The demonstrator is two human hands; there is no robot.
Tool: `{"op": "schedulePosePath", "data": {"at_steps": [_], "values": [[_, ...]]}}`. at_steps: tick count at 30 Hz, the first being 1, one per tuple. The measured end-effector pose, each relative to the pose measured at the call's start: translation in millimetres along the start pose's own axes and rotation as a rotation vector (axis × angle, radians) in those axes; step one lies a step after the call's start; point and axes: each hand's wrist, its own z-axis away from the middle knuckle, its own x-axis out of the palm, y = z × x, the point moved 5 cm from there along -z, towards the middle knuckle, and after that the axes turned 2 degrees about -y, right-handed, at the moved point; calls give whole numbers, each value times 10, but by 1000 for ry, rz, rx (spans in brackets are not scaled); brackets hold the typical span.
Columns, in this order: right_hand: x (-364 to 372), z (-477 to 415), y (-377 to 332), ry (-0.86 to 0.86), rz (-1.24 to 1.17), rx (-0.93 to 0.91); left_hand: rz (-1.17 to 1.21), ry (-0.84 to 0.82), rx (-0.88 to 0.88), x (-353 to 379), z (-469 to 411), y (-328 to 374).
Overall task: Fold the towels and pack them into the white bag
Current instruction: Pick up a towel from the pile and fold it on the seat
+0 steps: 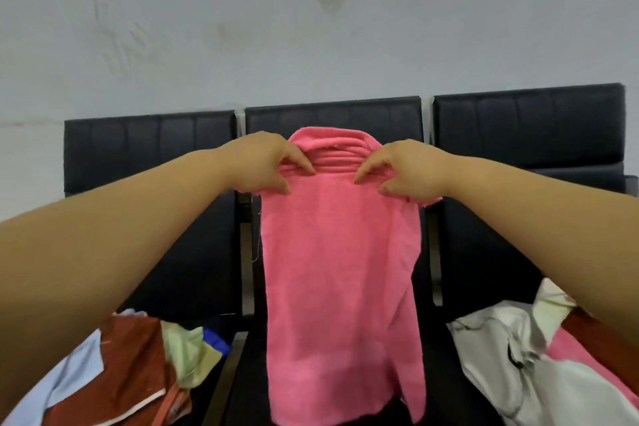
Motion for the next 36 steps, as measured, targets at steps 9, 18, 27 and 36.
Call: {"op": "schedulePosePath", "data": {"at_steps": [9,18,27,36], "values": [[118,53,70,49,111,-44,-189,9,8,63,111,-38],[2051,957,48,-420,-326,70,93,-469,11,2141,846,170],[3250,1638,209,-499,-950,403,815,-699,-203,3530,1393,283],[3737,1744,275,-532,-760,435,784,-660,-106,3932,1351,456]]}}
